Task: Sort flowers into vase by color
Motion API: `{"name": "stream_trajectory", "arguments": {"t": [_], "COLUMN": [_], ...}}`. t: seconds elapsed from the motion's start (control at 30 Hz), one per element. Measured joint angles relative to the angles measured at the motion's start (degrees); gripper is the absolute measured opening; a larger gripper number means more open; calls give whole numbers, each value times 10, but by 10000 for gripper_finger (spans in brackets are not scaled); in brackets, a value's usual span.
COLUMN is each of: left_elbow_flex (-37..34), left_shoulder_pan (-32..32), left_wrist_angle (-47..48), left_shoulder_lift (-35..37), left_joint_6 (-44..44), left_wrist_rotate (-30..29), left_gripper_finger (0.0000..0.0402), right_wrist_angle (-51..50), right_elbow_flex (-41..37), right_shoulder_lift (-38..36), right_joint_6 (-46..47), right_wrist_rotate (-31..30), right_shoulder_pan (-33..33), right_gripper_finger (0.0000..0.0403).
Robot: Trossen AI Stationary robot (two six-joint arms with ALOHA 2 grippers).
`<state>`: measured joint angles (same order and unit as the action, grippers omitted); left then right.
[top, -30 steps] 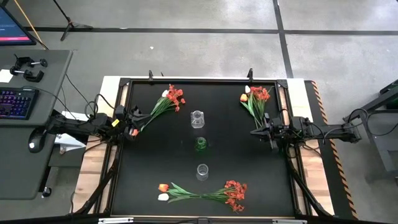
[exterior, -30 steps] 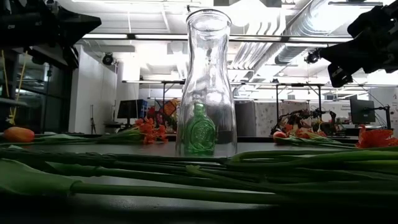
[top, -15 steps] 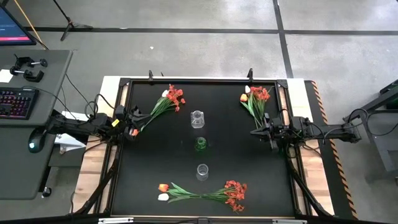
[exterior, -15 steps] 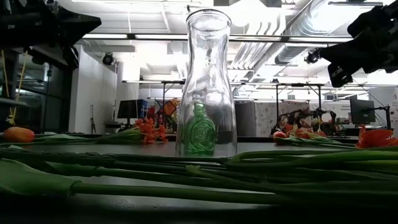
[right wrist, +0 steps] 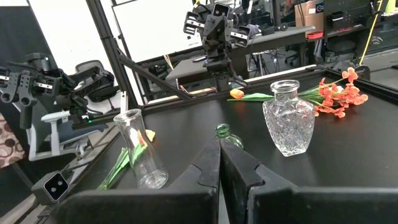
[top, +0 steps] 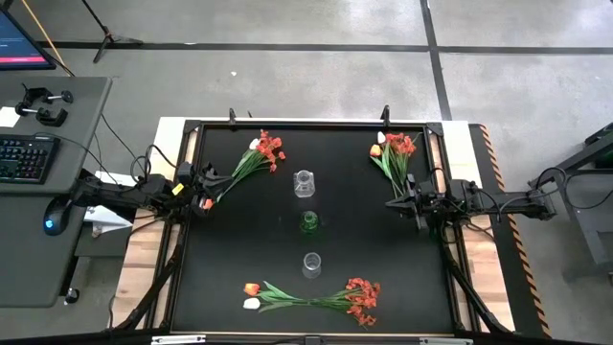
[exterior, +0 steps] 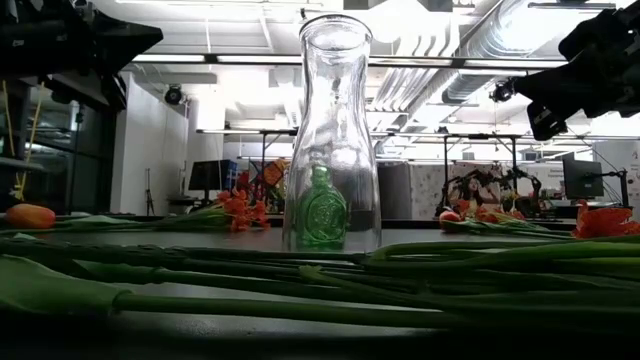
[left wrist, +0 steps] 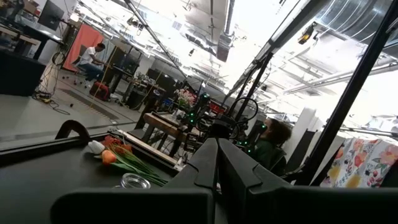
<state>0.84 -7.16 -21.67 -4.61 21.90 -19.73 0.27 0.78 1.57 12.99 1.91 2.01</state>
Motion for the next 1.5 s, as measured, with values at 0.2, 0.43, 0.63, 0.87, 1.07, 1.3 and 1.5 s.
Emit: {"name": "stream_trajectory", "arguments": {"t": [0.2,0.43,0.63,0.87,1.07,1.3,1.5], "left_elbow_flex": [0,0,0,0,0,0,0], "left_shoulder_pan": [0,0,0,0,0,0,0], "left_wrist_angle": [0,0,0,0,-1,-20,-70], "left_shoulder_lift": [0,0,0,0,0,0,0], "left_joint_6": [0,0,0,0,0,15,142], "left_wrist_rotate": [0,0,0,0,0,-12,-15], "left_gripper_finger": [0,0,0,0,0,0,0], "right_wrist_angle": [0,0,0,0,0,0,0], "right_elbow_flex": [0,0,0,0,0,0,0], "right_shoulder_lift": [0,0,0,0,0,0,0], "right_joint_6": [0,0,0,0,0,0,0], "right_wrist_rotate": [0,0,0,0,0,0,0], "right_shoulder_pan": [0,0,0,0,0,0,0], "right_gripper_finger": [0,0,0,0,0,0,0]}}
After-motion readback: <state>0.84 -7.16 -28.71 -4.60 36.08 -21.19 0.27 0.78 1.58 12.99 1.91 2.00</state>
